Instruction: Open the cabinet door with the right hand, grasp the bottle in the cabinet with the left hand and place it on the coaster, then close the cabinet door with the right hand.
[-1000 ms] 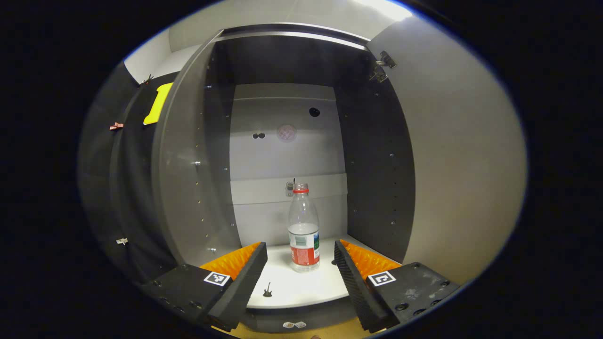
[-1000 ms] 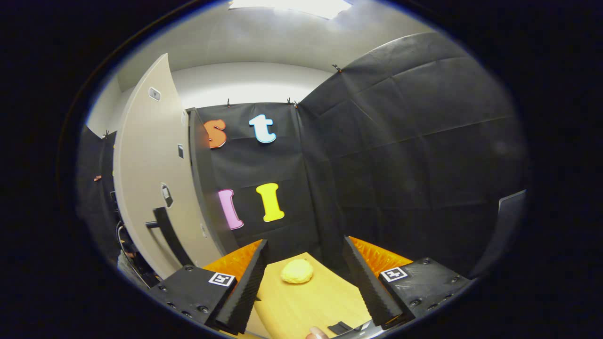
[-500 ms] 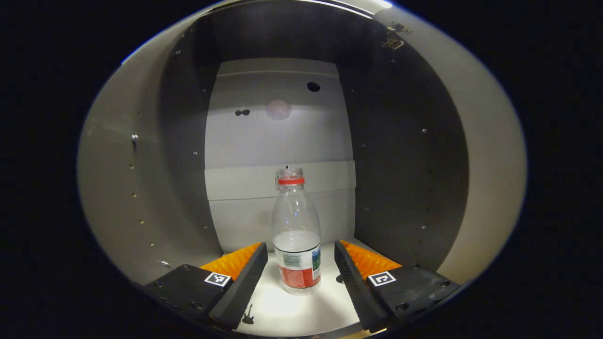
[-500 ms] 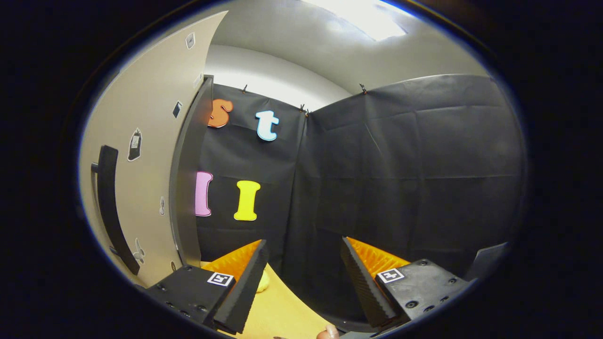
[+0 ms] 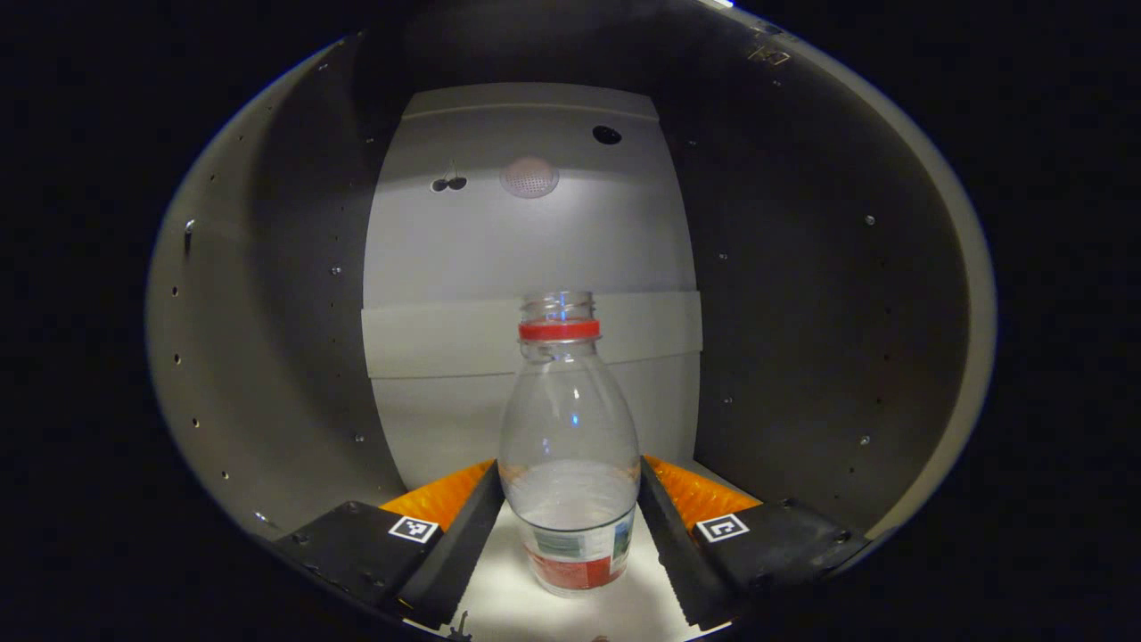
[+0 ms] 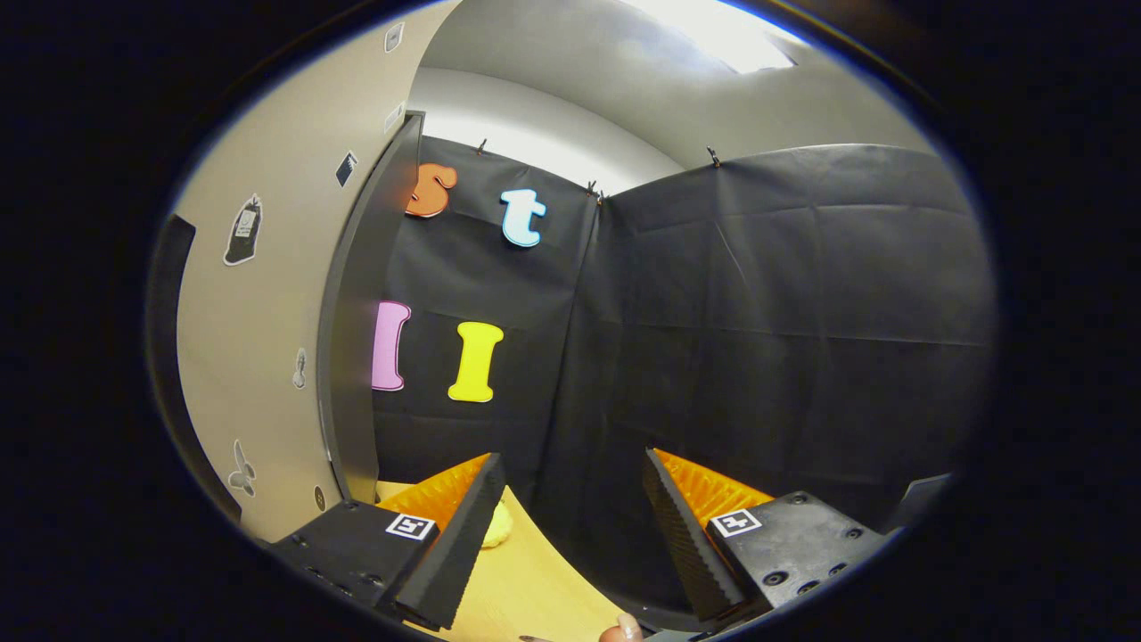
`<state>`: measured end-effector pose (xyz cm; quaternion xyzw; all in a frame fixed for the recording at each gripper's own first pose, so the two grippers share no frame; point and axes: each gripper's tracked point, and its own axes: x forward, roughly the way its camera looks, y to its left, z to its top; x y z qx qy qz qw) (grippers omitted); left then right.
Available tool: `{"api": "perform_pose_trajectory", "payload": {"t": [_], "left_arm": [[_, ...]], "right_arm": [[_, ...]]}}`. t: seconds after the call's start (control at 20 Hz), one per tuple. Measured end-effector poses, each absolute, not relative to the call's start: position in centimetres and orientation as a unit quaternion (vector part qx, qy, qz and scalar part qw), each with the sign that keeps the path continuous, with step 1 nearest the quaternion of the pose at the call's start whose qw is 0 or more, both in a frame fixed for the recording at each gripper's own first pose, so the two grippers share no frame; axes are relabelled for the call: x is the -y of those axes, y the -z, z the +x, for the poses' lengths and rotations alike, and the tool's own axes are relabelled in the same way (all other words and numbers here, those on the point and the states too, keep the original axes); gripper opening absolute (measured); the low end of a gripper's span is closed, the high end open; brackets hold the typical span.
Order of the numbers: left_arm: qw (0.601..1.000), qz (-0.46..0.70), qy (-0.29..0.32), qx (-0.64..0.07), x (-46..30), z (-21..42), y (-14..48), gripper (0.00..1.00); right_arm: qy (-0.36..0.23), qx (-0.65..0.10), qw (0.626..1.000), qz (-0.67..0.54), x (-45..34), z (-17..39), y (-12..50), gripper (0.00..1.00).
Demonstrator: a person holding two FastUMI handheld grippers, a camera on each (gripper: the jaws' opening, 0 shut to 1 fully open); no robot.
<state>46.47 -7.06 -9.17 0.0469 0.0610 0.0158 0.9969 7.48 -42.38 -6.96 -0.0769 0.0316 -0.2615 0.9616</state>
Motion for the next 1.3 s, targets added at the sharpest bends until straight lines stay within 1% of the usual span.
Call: {"api": "perform_pose_trajectory", "payload": {"t": [0.05,0.15,0.2,0.45,0.65,0.85,1.1,1.3], "left_arm": [[0.997,0.047,-0.015,-0.062,7.0,46.7,9.3,0.89],[0.997,0.049,-0.012,-0.064,7.1,46.3,9.2,0.81],[0.997,0.045,-0.008,-0.060,7.3,46.0,8.9,0.79],[0.998,0.036,0.012,-0.042,7.6,42.1,6.3,0.78],[0.999,0.024,0.036,-0.031,7.6,36.3,4.1,0.78],[0.997,0.023,0.062,-0.030,6.6,28.9,3.0,0.78],[0.996,0.039,0.076,-0.034,4.0,19.9,3.7,0.78],[0.994,0.043,0.092,-0.037,1.9,14.9,5.1,0.77]], "right_arm": [[0.262,-0.035,0.961,-0.078,42.3,7.6,7.1,0.96],[0.262,-0.041,0.961,-0.082,42.0,7.6,7.2,0.96],[0.262,-0.042,0.960,-0.083,41.8,7.4,7.2,0.96],[0.261,-0.031,0.961,-0.084,40.3,5.4,6.3,0.96],[0.254,-0.023,0.963,-0.087,37.8,2.9,5.3,0.96],[0.244,-0.006,0.966,-0.089,34.2,-0.1,3.6,0.96],[0.219,0.010,0.972,-0.085,28.5,-3.0,1.6,0.96],[0.188,0.003,0.979,-0.084,22.9,-4.0,1.8,0.96]]}}
